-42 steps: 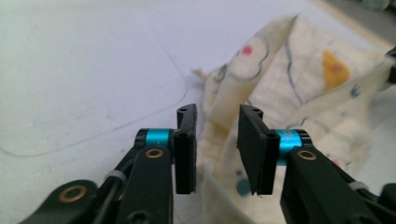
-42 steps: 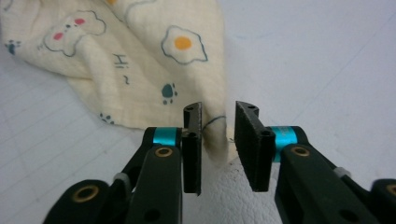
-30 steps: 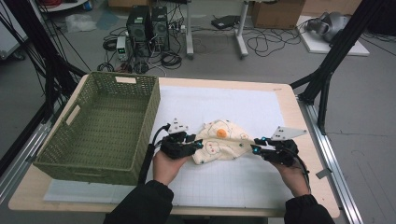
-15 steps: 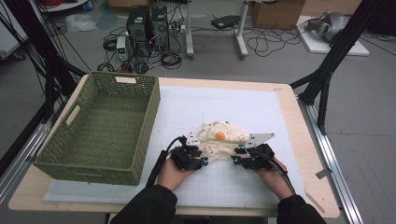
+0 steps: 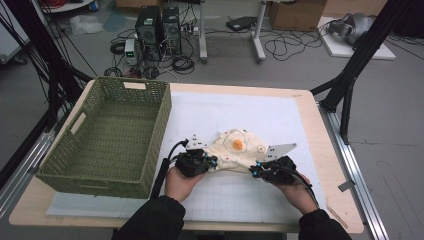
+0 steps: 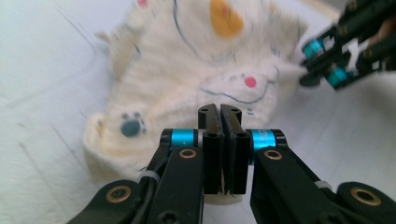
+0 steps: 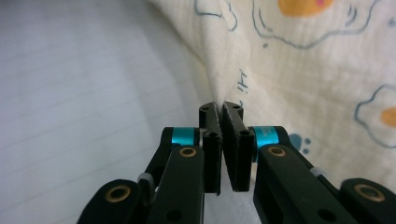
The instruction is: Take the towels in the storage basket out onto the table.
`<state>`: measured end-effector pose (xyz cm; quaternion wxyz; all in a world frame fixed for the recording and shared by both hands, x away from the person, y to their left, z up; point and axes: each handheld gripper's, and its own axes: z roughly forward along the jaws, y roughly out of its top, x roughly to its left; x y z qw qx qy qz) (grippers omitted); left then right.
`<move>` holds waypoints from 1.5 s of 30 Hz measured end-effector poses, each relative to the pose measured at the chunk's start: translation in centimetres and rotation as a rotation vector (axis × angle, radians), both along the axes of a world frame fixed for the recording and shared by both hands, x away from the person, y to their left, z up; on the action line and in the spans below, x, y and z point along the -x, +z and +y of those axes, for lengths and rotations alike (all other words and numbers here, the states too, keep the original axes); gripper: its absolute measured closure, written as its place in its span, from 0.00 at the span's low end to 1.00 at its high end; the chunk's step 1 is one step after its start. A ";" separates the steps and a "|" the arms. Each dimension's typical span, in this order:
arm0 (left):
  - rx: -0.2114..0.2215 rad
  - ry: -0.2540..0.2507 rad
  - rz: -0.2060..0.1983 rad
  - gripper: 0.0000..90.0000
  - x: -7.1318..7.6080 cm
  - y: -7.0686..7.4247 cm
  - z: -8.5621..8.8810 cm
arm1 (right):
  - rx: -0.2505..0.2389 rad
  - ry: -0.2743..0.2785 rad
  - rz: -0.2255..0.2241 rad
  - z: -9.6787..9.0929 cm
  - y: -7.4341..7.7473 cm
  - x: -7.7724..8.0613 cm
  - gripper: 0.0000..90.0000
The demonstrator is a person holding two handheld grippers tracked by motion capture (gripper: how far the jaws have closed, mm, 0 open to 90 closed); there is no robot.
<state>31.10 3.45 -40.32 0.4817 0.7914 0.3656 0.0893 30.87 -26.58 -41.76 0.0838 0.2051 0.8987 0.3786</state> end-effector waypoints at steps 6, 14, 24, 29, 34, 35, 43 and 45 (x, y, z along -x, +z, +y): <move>0.016 0.072 -0.065 0.97 -0.3 2.2 0.2 | -0.071 0.100 -0.007 1.3 1.8 2.1 0.96; -0.168 0.045 0.041 0.97 -2.0 -1.7 -1.0 | -0.055 0.185 0.055 3.9 0.5 2.0 0.90; -0.194 0.059 0.042 0.96 -2.3 -2.6 -0.4 | -0.085 -0.039 -0.039 -2.3 1.4 -0.1 0.75; -0.134 0.023 0.044 0.85 -1.8 -1.7 0.1 | -0.048 -0.114 -0.011 -3.9 -0.3 -1.2 0.70; -0.166 -0.007 0.063 0.77 -1.6 -2.3 0.0 | 0.023 -0.123 0.042 -3.7 -2.2 -2.0 0.75; -0.179 -0.011 0.068 0.79 -1.6 -2.5 -0.2 | 0.011 -0.123 0.042 -3.7 -2.3 -2.0 0.82; -0.233 -0.037 0.057 0.99 -1.1 -2.5 -0.5 | 0.010 -0.070 0.088 -3.6 -2.0 -1.3 0.98; -0.214 -0.031 0.056 0.99 -0.8 -2.2 -0.2 | 0.016 -0.059 0.087 -3.6 -1.8 -0.7 0.99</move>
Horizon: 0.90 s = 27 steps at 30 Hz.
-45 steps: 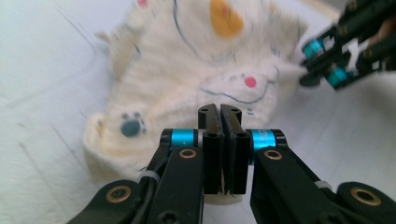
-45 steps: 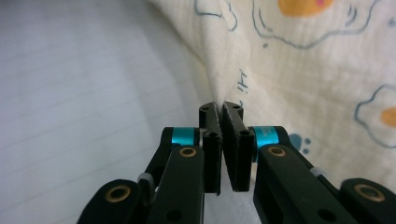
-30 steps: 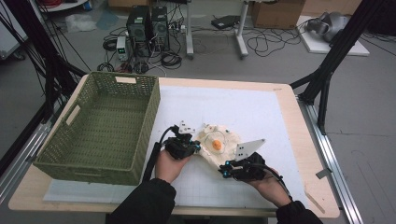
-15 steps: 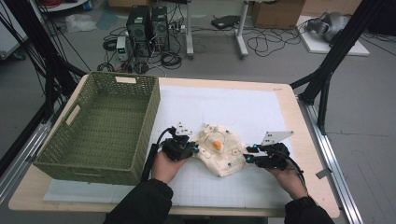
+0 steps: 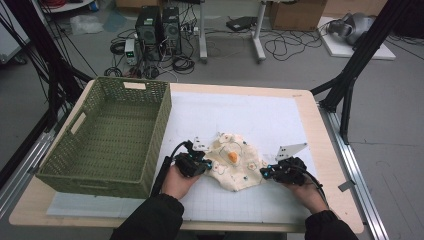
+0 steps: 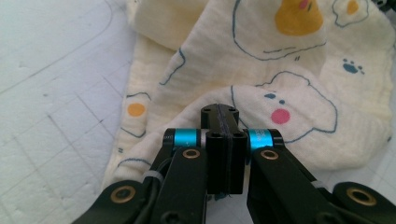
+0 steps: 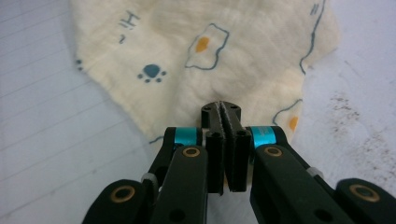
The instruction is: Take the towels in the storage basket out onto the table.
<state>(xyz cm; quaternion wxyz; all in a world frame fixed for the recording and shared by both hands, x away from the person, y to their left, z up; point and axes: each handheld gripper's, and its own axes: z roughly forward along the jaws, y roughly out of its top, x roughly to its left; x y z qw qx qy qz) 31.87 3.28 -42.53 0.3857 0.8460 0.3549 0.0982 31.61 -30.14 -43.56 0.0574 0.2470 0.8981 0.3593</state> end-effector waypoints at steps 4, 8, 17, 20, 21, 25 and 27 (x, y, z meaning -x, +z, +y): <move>0.021 -0.011 -0.017 0.99 1.1 0.7 0.6 | -0.013 0.026 -0.013 -0.2 0.8 1.7 0.99; 0.045 -0.022 -0.030 1.00 2.4 1.8 1.2 | -0.020 0.054 -0.024 -0.3 1.6 3.6 0.99; 0.076 -0.057 -0.026 0.98 3.8 2.6 1.9 | -0.041 0.131 -0.007 0.0 2.2 7.0 0.96; 0.099 -0.047 -0.034 0.88 3.2 2.6 1.6 | -0.082 0.093 -0.045 -0.4 3.1 6.0 0.88; 0.102 -0.039 -0.039 0.87 2.7 2.6 1.4 | -0.092 0.082 -0.051 -0.5 3.3 5.6 0.86; 0.080 0.019 -0.057 0.84 1.3 1.7 0.8 | -0.104 0.012 -0.063 -0.4 2.9 2.5 0.77; 0.057 0.046 -0.050 0.83 0.6 1.0 0.7 | -0.110 -0.006 -0.058 0.1 2.2 1.1 0.74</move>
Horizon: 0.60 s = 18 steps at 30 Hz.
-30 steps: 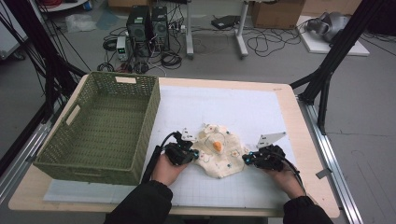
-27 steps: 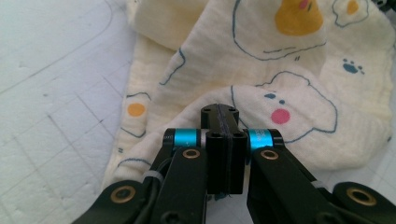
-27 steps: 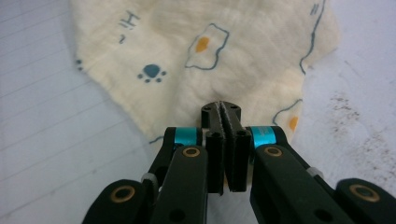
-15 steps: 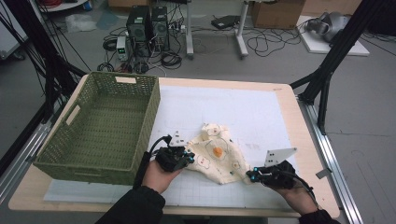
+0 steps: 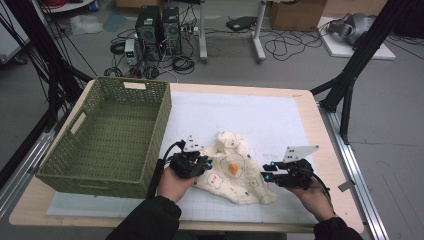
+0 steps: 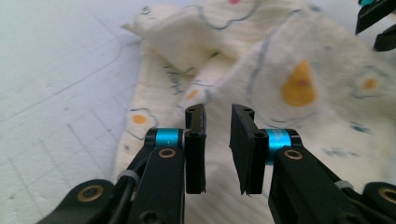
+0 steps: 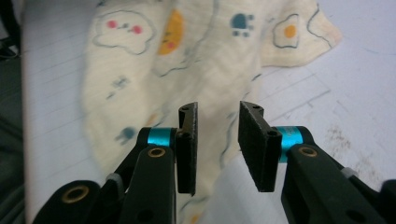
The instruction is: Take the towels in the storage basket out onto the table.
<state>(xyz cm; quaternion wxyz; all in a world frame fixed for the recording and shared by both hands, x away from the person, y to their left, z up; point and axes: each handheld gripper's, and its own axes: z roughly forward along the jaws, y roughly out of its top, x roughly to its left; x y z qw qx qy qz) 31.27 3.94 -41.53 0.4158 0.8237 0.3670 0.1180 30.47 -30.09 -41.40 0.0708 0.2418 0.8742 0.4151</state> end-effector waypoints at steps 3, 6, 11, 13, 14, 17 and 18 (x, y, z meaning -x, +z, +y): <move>-0.036 0.018 0.024 0.78 -0.7 -1.1 -0.3 | 0.032 0.005 0.033 1.0 -1.2 -1.2 0.71; -0.081 0.012 0.034 0.77 -1.0 -1.9 -0.6 | 0.075 0.025 0.054 1.8 -2.2 -1.7 0.76; -0.108 0.012 0.017 0.97 -0.6 -2.1 -0.7 | 0.092 0.043 0.054 2.0 -2.5 -1.5 0.98; -0.115 0.003 0.018 0.98 -0.3 -2.1 -0.7 | 0.096 0.041 0.062 1.8 -2.4 -1.4 0.98; -0.110 0.003 0.014 0.98 0.0 -2.0 -0.6 | 0.098 0.039 0.068 1.7 -2.3 -1.2 0.98; -0.085 0.006 0.024 0.98 0.5 -2.0 -0.3 | 0.108 0.043 0.056 1.0 -2.0 -0.4 0.98; -0.082 0.004 0.025 0.98 0.8 -2.0 -0.1 | 0.107 0.039 0.056 0.7 -1.8 -0.1 0.98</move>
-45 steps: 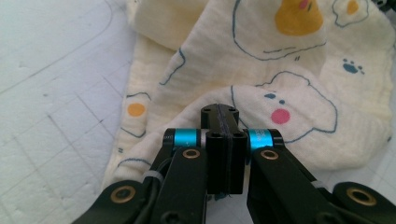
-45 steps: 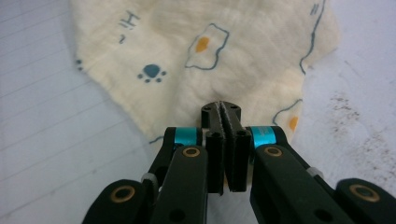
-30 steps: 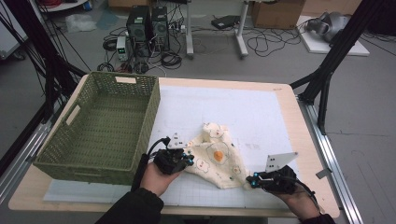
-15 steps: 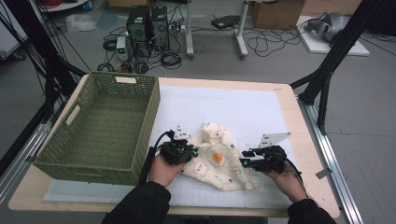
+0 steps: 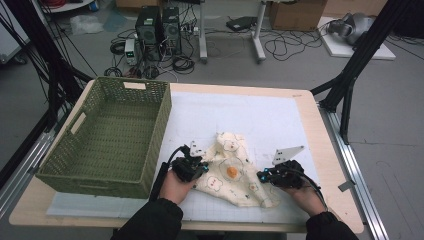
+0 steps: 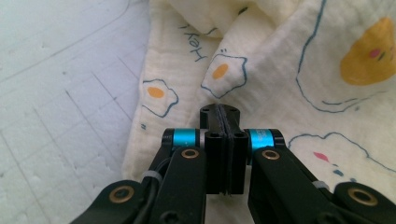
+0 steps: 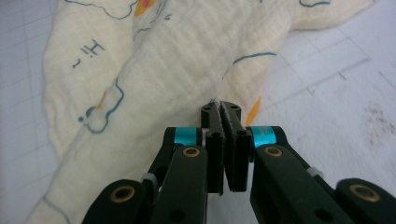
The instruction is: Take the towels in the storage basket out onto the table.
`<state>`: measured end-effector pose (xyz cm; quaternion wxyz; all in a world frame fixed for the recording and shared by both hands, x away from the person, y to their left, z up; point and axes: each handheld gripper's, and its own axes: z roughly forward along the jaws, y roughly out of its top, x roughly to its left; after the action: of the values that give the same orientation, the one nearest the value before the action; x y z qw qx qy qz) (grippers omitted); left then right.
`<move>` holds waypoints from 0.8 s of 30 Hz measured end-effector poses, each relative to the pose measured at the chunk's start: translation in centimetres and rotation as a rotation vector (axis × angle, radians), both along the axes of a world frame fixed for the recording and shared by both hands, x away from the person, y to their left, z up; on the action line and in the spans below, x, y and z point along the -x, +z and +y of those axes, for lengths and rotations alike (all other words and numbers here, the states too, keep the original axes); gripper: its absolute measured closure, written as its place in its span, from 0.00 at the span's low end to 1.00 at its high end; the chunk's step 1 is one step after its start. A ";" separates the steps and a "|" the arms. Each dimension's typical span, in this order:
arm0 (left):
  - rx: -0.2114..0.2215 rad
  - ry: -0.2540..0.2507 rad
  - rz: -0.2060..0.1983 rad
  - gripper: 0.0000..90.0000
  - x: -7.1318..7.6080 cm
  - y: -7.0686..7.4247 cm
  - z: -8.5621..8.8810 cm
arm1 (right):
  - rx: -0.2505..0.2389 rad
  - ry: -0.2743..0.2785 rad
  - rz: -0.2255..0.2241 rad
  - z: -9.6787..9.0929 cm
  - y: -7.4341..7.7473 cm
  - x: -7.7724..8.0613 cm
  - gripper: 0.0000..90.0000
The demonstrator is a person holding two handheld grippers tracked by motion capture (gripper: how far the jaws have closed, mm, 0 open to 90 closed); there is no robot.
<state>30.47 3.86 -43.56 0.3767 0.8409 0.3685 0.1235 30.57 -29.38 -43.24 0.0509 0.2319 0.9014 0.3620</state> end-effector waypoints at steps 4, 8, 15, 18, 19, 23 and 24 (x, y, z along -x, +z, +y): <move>0.014 -0.008 0.007 0.98 0.8 0.2 0.4 | 0.006 -0.012 -0.006 -1.6 0.3 1.6 0.98; 0.027 -0.033 0.007 0.98 1.5 0.6 0.5 | 0.026 -0.015 0.021 -2.9 0.2 3.0 0.98; 0.107 -0.033 -0.051 0.87 0.9 2.8 0.7 | -0.062 -0.025 -0.008 -3.2 1.9 2.5 0.80; 0.119 -0.012 -0.071 0.87 -0.3 3.4 0.5 | -0.087 -0.040 -0.027 -2.7 2.8 0.7 0.76; 0.119 -0.004 -0.071 0.87 -0.6 3.4 0.4 | -0.098 -0.043 -0.029 -2.5 3.0 0.0 0.75; 0.102 0.044 -0.054 0.86 -2.6 2.3 -0.2 | -0.098 -0.065 -0.043 -1.2 3.1 -2.5 0.72; 0.101 0.054 -0.044 0.86 -3.0 2.0 -0.3 | -0.092 -0.068 -0.048 -0.8 2.8 -3.1 0.72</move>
<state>33.43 3.60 -41.57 0.4234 0.8075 0.3885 0.1333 33.64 -30.18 -40.39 0.0738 0.2558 0.8740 0.4065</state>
